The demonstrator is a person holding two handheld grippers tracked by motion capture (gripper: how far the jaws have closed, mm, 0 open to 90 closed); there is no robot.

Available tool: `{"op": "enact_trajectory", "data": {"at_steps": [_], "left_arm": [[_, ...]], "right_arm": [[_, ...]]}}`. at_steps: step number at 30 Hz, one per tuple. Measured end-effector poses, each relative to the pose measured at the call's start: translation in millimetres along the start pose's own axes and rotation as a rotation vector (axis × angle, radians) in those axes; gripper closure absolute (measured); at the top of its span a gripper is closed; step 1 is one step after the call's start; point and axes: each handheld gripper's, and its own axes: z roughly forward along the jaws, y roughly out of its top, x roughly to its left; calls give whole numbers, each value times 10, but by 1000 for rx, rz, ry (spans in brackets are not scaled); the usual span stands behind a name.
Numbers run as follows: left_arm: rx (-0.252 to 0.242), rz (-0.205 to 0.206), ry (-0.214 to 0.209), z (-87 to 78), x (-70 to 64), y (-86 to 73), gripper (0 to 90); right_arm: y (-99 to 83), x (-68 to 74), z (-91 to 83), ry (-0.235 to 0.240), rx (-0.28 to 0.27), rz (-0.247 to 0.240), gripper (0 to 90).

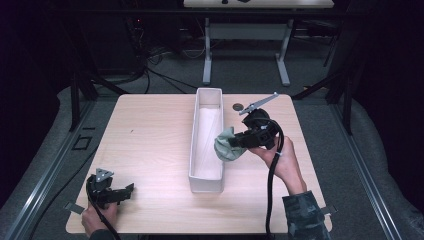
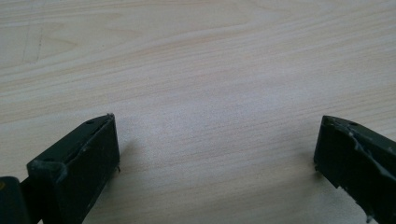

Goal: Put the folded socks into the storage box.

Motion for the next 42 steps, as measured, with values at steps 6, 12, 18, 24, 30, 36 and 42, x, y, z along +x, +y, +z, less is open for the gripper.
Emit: {"op": "enact_trajectory", "data": {"at_steps": [6, 12, 18, 24, 30, 36, 42], "left_arm": [[-2, -2, -1, 1, -1, 0, 2], [0, 0, -1, 0, 1, 0, 2], [0, 0, -1, 0, 0, 0, 2], [0, 0, -1, 0, 0, 0, 2], [0, 0, 0, 0, 0, 0, 2], [0, 0, -1, 0, 0, 0, 2], [0, 0, -1, 0, 0, 0, 2]], "right_arm": [[64, 65, 92, 9, 24, -20, 770], [106, 127, 191, 27, 36, -34, 770], [144, 185, 293, 45, 44, -45, 770], [145, 218, 410, 44, 62, -50, 770], [116, 235, 548, 49, 99, -50, 770], [91, 261, 663, 57, 123, -52, 770], [63, 287, 762, 59, 149, -54, 770]]}}
